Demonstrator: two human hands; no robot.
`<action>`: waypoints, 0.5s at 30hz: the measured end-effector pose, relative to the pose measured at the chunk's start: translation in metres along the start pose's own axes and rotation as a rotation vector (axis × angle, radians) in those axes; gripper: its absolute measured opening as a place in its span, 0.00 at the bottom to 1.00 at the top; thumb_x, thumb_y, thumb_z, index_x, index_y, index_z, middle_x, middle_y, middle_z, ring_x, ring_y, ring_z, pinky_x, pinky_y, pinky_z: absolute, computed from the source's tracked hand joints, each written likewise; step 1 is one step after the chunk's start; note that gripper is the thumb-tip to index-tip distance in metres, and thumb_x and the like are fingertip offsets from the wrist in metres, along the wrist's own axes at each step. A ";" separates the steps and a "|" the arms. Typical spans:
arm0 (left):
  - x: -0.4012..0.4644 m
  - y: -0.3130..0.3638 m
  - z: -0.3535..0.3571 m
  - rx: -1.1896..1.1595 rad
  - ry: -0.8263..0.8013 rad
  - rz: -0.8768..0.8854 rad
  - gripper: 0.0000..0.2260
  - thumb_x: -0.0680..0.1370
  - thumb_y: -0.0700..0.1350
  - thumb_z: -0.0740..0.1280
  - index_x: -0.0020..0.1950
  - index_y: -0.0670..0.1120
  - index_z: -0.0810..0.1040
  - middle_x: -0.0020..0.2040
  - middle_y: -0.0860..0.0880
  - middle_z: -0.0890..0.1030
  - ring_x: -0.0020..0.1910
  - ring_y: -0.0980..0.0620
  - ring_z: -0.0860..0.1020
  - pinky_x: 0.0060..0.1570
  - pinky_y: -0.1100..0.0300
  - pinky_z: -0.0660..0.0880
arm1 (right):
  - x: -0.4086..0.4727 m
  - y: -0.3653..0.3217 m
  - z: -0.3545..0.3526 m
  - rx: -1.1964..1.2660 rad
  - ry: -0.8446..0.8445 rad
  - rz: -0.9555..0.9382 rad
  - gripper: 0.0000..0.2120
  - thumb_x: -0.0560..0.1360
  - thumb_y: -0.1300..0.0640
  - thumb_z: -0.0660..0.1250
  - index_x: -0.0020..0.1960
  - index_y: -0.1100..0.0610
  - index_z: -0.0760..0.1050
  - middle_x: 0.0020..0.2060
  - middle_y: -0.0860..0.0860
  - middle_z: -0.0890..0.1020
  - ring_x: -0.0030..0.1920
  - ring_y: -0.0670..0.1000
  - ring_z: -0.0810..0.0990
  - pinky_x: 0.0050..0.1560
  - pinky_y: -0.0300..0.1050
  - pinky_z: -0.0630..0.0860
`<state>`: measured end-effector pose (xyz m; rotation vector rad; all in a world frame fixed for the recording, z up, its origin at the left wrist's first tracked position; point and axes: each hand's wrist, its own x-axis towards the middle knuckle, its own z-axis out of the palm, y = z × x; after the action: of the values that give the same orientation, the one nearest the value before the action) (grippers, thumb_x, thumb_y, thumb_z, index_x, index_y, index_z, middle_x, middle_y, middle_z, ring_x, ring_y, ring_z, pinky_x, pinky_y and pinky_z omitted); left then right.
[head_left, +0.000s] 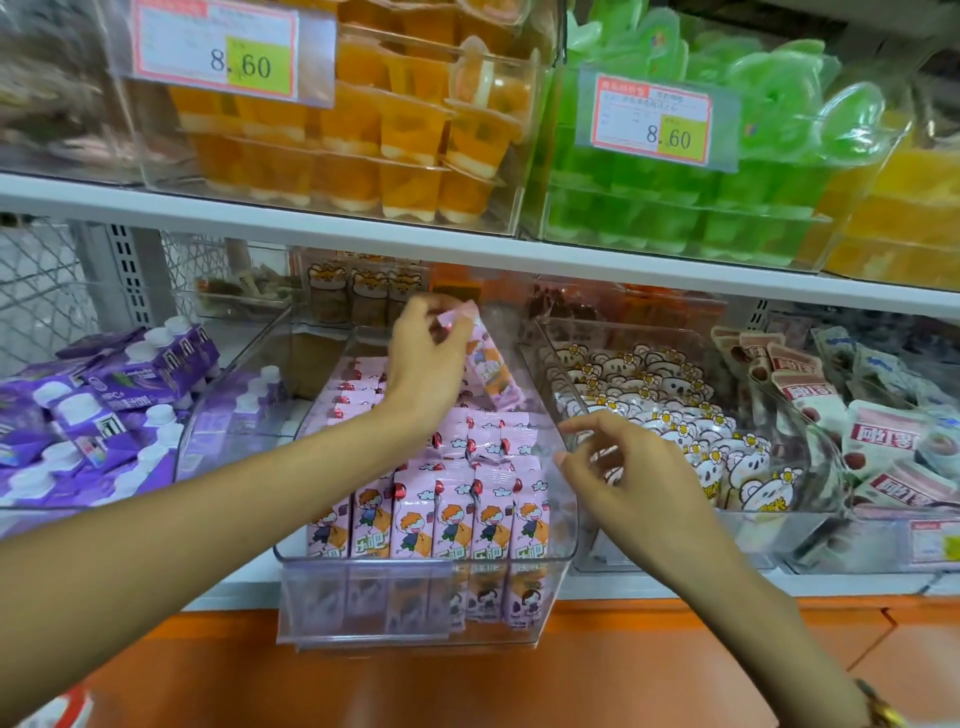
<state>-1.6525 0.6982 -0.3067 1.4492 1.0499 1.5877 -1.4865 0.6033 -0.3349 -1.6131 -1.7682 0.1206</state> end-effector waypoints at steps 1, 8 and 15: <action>-0.007 0.005 -0.008 -0.043 0.032 0.041 0.02 0.81 0.42 0.61 0.52 0.47 0.72 0.49 0.50 0.79 0.46 0.57 0.77 0.44 0.67 0.76 | 0.001 -0.003 0.000 0.000 0.032 -0.019 0.10 0.74 0.50 0.67 0.55 0.47 0.76 0.37 0.40 0.79 0.39 0.39 0.77 0.36 0.37 0.72; -0.056 0.016 -0.050 -0.082 0.031 0.124 0.04 0.79 0.49 0.64 0.50 0.49 0.75 0.49 0.50 0.83 0.50 0.53 0.81 0.50 0.61 0.78 | -0.004 -0.044 0.011 0.306 0.036 -0.162 0.22 0.74 0.37 0.62 0.65 0.45 0.70 0.56 0.39 0.75 0.57 0.37 0.72 0.54 0.29 0.69; -0.071 0.010 -0.061 -0.134 -0.080 0.100 0.08 0.78 0.46 0.65 0.57 0.49 0.77 0.53 0.55 0.82 0.55 0.61 0.79 0.54 0.63 0.77 | -0.003 -0.072 0.040 0.618 -0.236 -0.015 0.11 0.78 0.50 0.63 0.60 0.50 0.73 0.48 0.42 0.81 0.45 0.39 0.80 0.47 0.36 0.76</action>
<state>-1.7066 0.6235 -0.3275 1.4805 0.8215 1.6238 -1.5684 0.6009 -0.3279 -1.1646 -1.6835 0.7959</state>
